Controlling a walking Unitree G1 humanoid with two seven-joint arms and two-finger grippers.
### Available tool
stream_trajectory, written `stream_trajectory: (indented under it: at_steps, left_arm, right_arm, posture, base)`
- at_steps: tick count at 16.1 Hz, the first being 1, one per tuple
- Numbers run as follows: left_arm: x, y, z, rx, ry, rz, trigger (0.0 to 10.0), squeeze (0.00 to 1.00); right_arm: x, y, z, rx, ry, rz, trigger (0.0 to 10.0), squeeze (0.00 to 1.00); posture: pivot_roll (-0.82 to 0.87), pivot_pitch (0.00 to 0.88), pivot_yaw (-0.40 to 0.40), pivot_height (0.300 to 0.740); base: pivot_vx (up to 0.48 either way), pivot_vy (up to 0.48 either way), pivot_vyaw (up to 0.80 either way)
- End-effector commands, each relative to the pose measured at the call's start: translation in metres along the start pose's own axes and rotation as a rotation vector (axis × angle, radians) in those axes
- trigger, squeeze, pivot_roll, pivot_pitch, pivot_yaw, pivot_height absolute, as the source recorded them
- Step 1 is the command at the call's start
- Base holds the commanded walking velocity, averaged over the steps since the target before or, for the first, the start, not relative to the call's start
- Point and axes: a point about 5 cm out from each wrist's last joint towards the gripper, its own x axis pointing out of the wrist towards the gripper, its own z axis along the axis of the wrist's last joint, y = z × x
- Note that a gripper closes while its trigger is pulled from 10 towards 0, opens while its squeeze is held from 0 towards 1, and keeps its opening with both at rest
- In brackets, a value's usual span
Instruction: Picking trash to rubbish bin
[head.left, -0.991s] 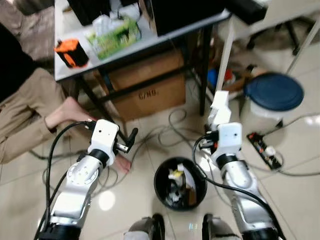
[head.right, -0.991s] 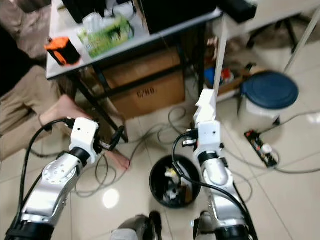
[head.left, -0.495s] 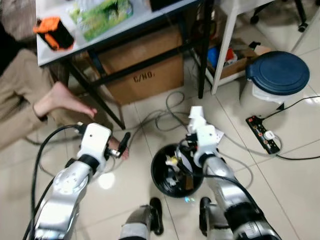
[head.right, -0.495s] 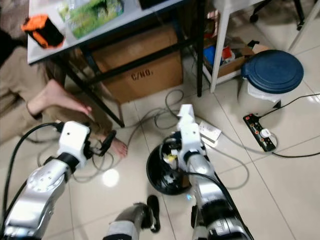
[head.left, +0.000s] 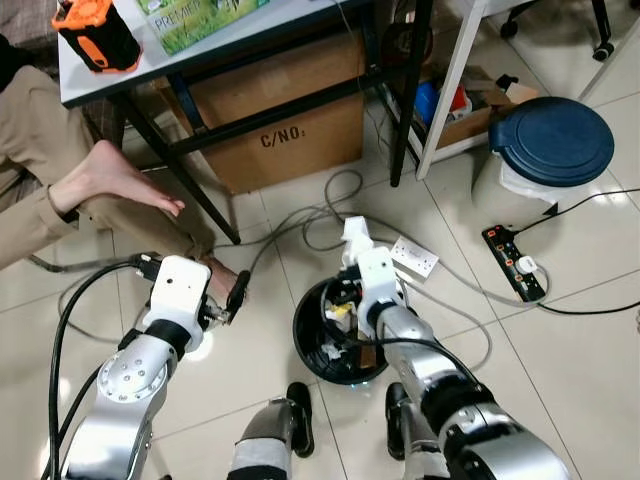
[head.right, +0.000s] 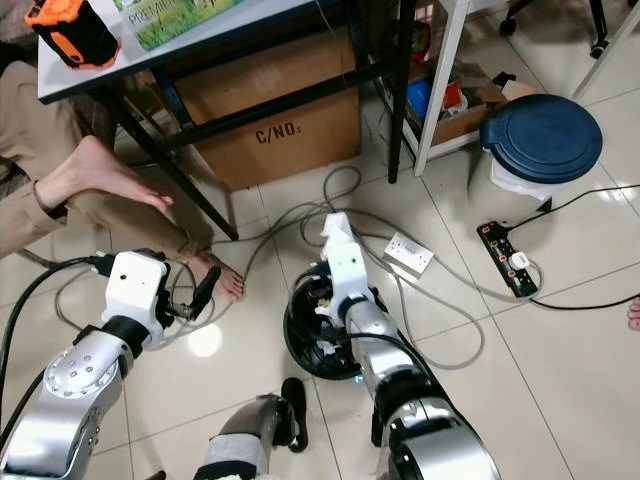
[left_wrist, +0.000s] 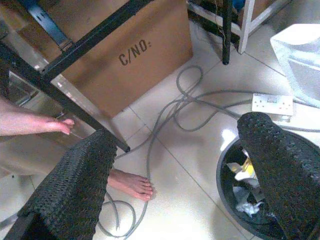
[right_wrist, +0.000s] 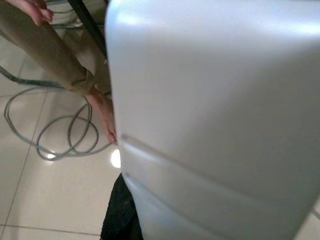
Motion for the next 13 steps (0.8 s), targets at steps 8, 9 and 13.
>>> stream_trajectory:
  at_steps: [8, 9, 13]
  left_arm:
    - [-0.004, 0.001, -0.009, 0.02, 0.066, -0.007, 10.0, 0.0]
    - [-0.004, 0.0, -0.01, 0.024, 0.071, -0.012, 10.0, 0.0]
    - [-0.006, 0.007, -0.009, 0.041, 0.072, -0.005, 10.0, 0.0]
  right_arm:
    - [0.002, 0.024, -0.013, 0.093, 0.053, 0.103, 10.0, 0.0]
    - [0.003, 0.025, -0.011, 0.097, 0.051, 0.108, 10.0, 0.0]
    - [0.004, 0.03, -0.01, 0.093, 0.056, 0.087, 10.0, 0.0]
  posture:
    - [0.2, 0.389, 0.136, 0.74]
    - [0.2, 0.389, 0.137, 0.74]
    - [0.21, 0.377, 0.137, 0.74]
  base:
    - [0.0, 0.0, 0.0]
    - [0.0, 0.0, 0.0]
    - [0.0, 0.0, 0.0]
